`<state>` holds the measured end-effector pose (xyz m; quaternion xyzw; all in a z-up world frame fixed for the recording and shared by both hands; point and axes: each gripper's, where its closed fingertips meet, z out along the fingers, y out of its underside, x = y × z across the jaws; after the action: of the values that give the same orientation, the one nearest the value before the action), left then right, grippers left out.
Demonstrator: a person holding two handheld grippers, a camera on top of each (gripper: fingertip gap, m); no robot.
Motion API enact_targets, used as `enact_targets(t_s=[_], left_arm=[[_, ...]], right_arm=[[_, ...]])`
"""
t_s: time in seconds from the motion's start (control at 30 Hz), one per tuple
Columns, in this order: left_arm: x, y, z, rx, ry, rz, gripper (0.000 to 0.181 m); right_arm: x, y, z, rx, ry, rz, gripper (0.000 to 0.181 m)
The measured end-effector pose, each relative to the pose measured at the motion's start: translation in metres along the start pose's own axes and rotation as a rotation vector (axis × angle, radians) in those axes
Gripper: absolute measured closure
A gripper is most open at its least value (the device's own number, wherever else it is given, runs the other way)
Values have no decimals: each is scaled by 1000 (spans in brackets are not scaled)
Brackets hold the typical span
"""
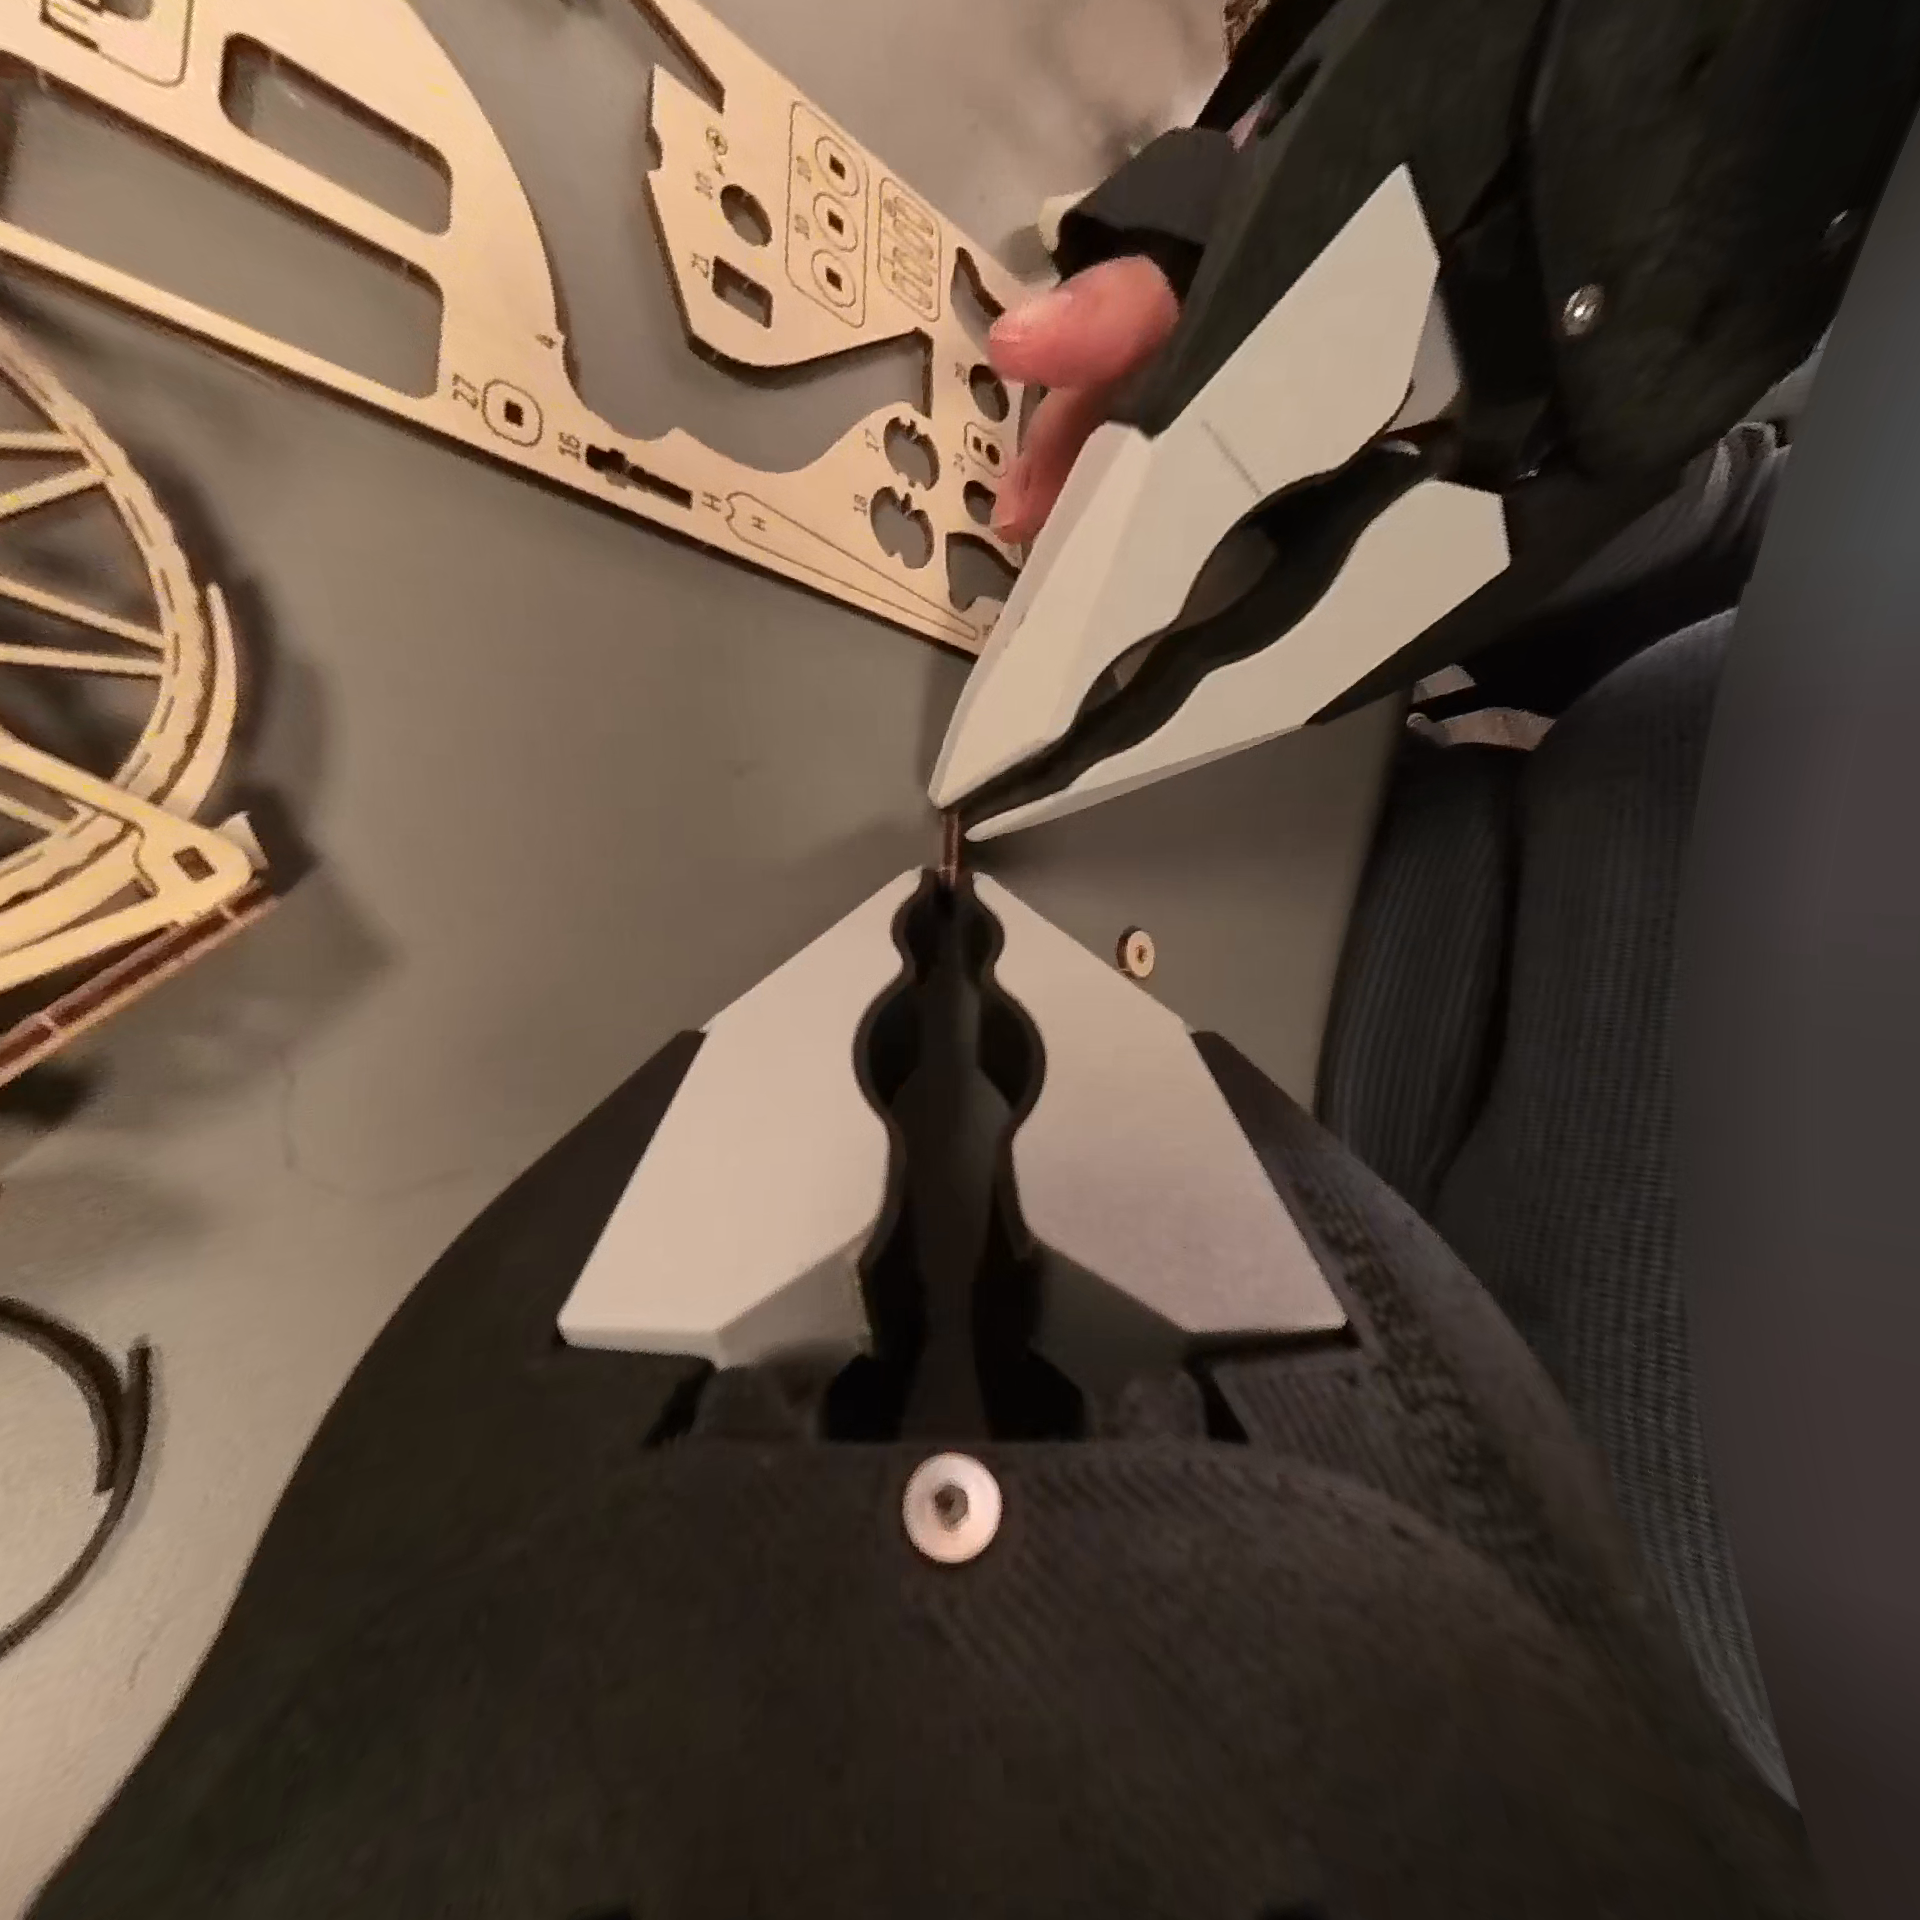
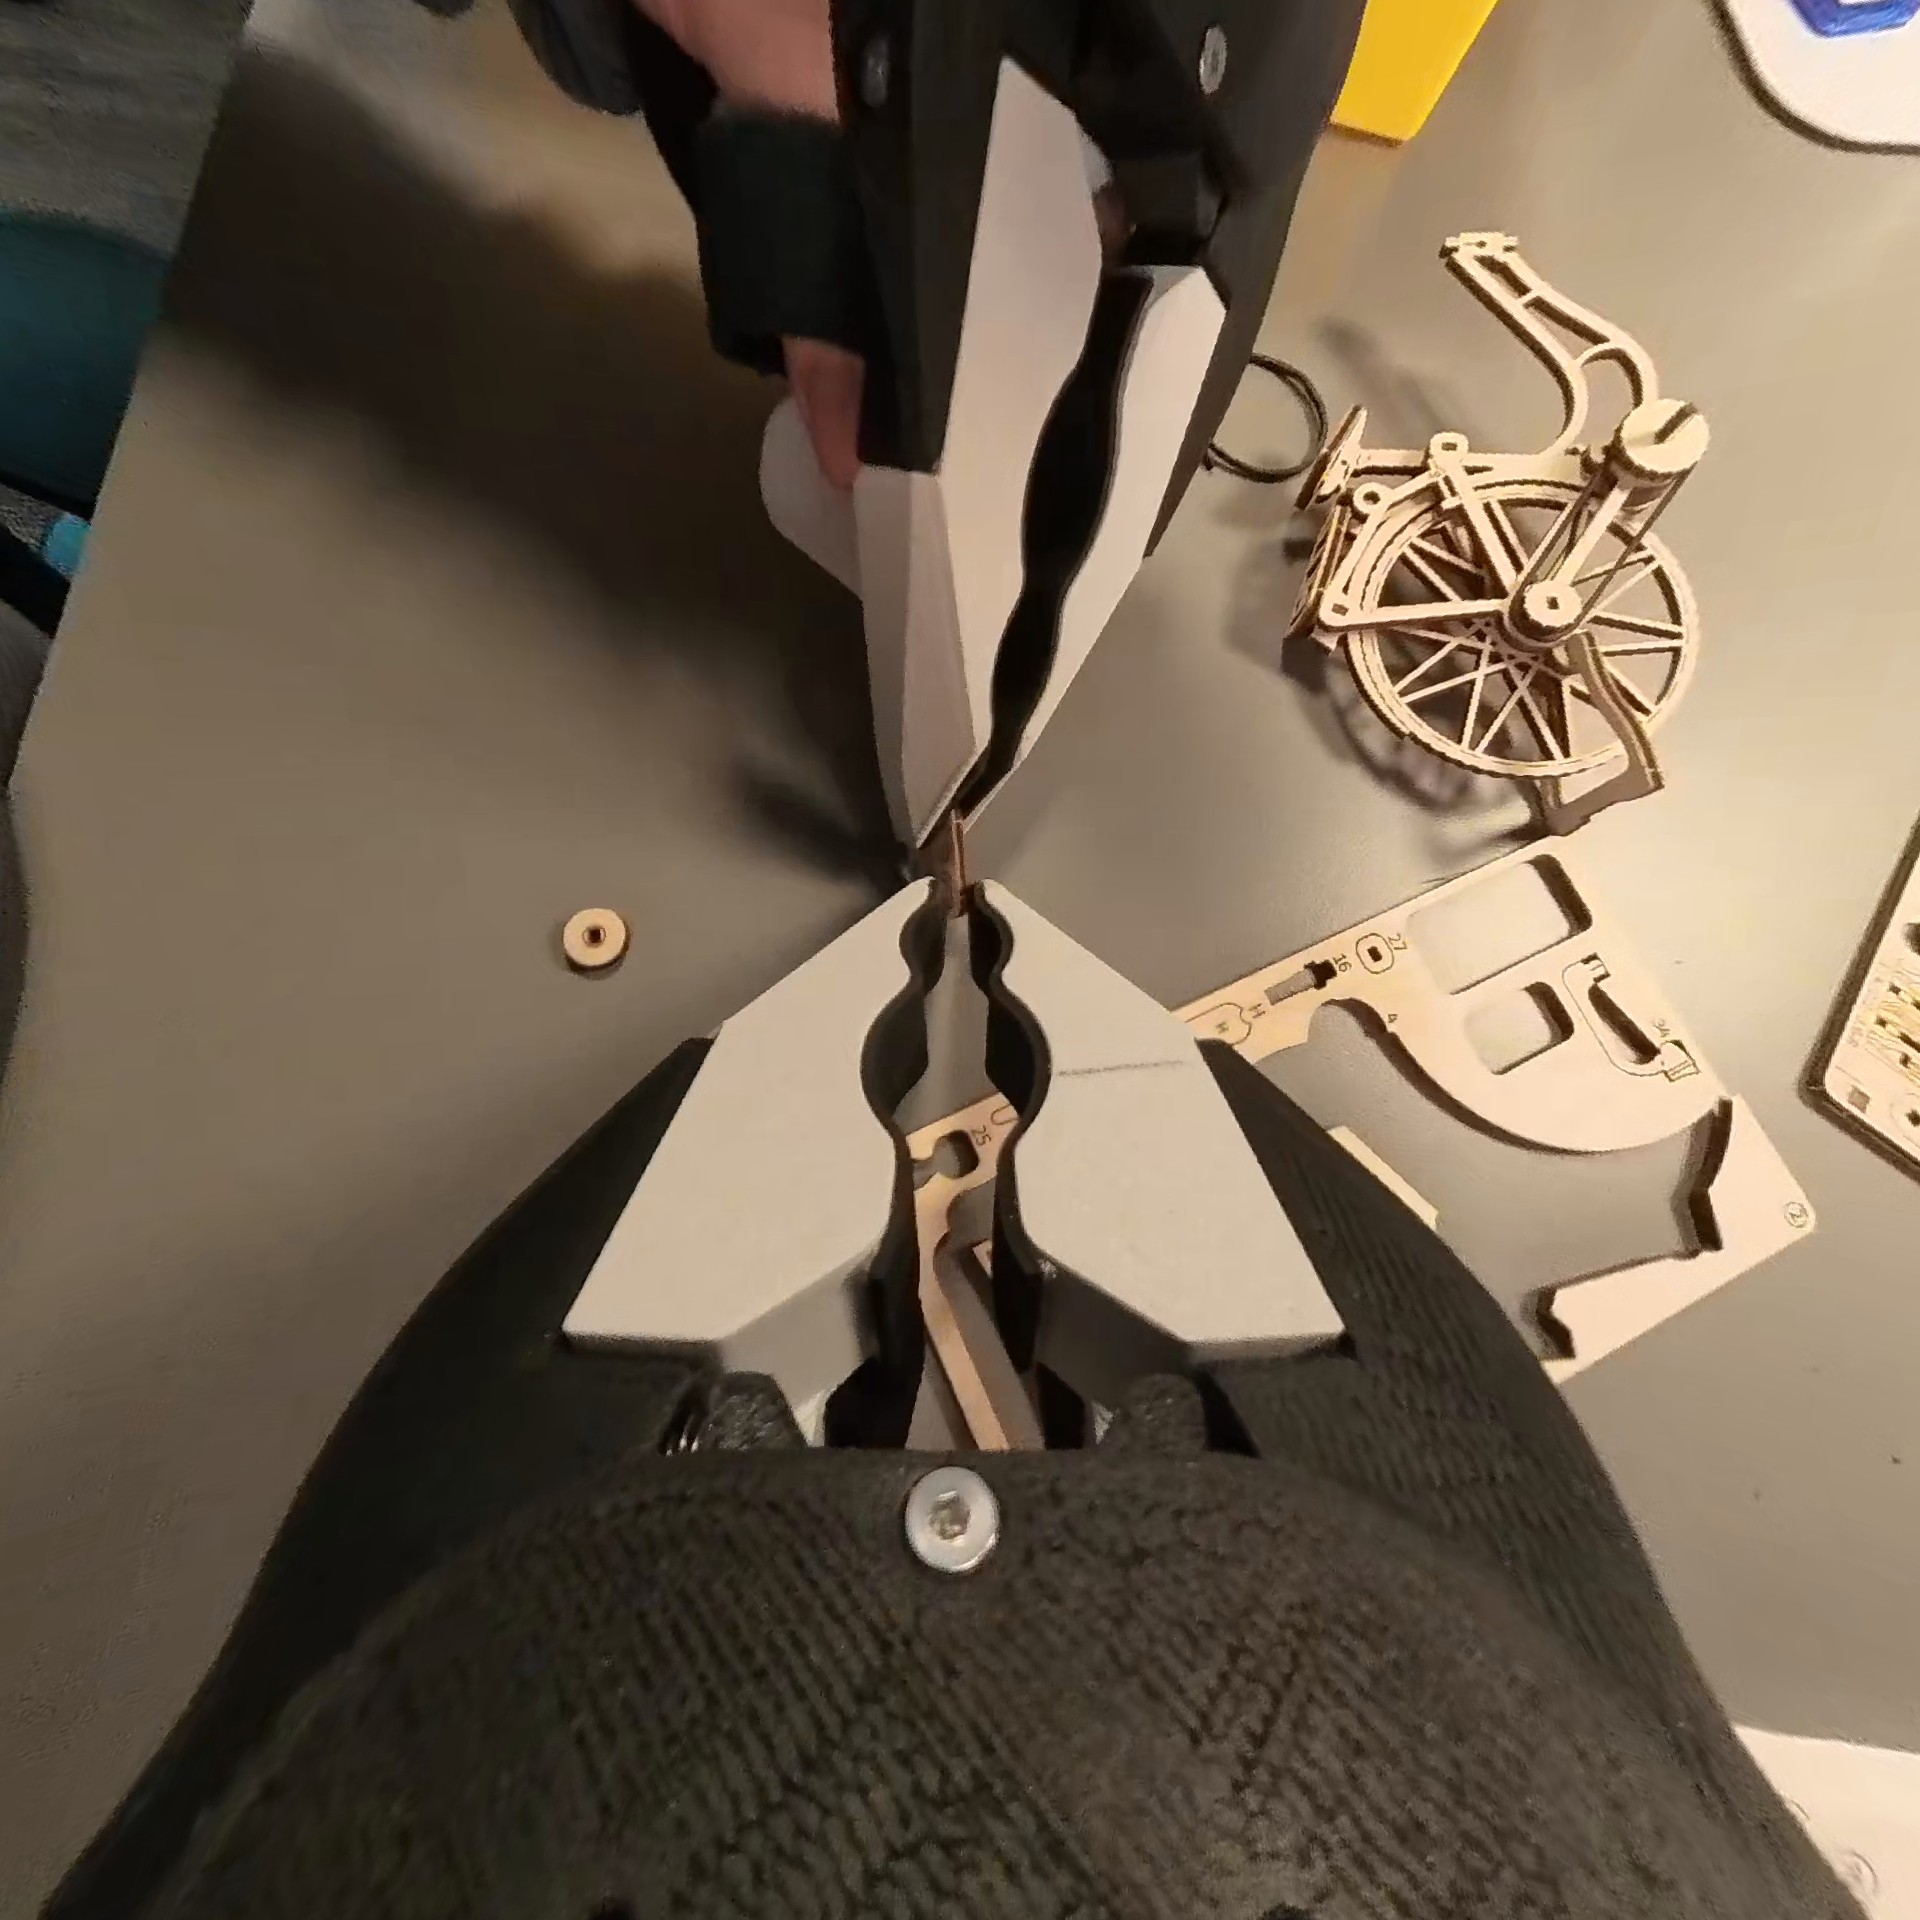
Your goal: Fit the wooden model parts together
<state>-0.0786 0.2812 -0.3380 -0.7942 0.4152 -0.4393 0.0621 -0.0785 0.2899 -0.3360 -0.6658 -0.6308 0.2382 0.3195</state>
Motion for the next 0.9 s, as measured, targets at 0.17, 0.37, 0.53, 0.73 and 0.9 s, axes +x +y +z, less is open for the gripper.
enact_targets(t_s=[0.17,0.37,0.53,0.73,0.9], left_arm=[[0,2,0,-25,0,0,180],[-1,3,1,-39,-18,39,180],[0,3,1,-29,-32,67,180],[0,1,1,21,27,19,178],[0,1,0,58,35,12,178]], right_arm=[[0,-1,1,-14,-48,30,181],[-1,0,1,-103,-136,1,181],[-1,2,2,-217,-136,-84,181],[2,3,4,-276,-66,-158,181],[3,3,5,-242,15,-207,181]])
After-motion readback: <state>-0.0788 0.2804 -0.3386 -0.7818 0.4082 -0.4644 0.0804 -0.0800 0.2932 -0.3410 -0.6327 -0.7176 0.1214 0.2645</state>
